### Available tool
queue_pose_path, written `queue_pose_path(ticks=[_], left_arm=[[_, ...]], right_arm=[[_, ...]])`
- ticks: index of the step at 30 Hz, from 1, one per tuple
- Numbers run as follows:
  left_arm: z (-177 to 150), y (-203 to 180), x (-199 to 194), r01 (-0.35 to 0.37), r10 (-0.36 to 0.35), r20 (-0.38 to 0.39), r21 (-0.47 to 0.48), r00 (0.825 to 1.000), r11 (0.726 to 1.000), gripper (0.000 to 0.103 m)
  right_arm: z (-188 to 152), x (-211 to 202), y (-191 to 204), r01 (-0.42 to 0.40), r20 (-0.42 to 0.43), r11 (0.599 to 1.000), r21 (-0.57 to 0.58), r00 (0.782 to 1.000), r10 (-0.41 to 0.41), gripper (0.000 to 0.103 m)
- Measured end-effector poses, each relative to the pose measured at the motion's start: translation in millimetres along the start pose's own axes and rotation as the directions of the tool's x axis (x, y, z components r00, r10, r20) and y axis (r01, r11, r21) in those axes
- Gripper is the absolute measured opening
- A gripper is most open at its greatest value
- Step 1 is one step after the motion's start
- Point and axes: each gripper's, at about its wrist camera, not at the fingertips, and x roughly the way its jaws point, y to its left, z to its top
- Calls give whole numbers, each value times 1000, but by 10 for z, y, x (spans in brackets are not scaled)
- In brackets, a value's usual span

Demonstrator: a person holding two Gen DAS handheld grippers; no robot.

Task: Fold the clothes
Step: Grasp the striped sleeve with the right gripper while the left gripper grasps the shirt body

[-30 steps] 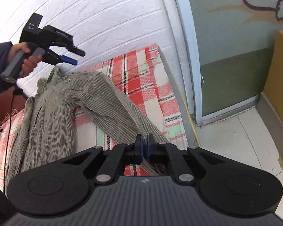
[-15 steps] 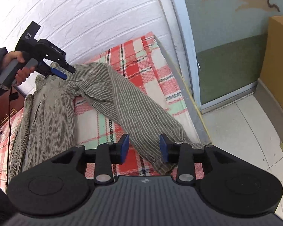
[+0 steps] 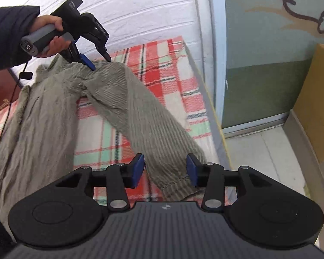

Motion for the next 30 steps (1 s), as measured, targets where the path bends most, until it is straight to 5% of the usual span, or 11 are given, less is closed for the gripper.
queue_pose_path(ticks=[4, 5, 6, 16, 20, 21, 22, 23, 24, 30], left_arm=[[-19, -100, 63, -19, 19, -7, -1, 1000, 1000, 61], [-28, -112, 73, -25, 25, -6, 3, 1000, 1000, 61], [-35, -122, 78, -29, 29, -3, 9, 1000, 1000, 61], [-14, -111, 91, -43, 43, 4, 29, 999, 999, 62], [-25, -86, 114, -51, 51, -3, 40, 999, 998, 62], [-35, -80, 114, -51, 51, -2, 50, 999, 997, 58], [-45, -76, 111, -57, 57, 4, 66, 998, 996, 25], [-55, -73, 109, -61, 61, 8, 81, 998, 995, 7], [-59, -67, 110, -59, 59, 7, 95, 998, 994, 0], [-50, -35, -75, -16, 11, 38, 137, 999, 990, 0]], right_arm=[[31, 136, 37, 8, -33, 1000, -14, 999, -9, 43], [26, 153, 44, 9, -39, 1000, -11, 999, -10, 31], [22, 170, 52, 10, -45, 1000, -8, 999, -11, 1], [-61, -348, 172, -199, 5, 980, -23, 980, 199, 0], [-113, -442, 179, -213, -3, 977, -12, 977, 213, 0], [-125, -446, 172, -210, -5, 978, -4, 978, 210, 0], [-136, -441, 161, -204, -6, 979, 5, 979, 204, 0], [-142, -435, 151, -199, -6, 980, 14, 980, 199, 0], [-141, -428, 143, -195, -5, 981, 23, 981, 195, 0], [-134, -501, 102, -204, 28, 977, 68, 979, 202, 0]])
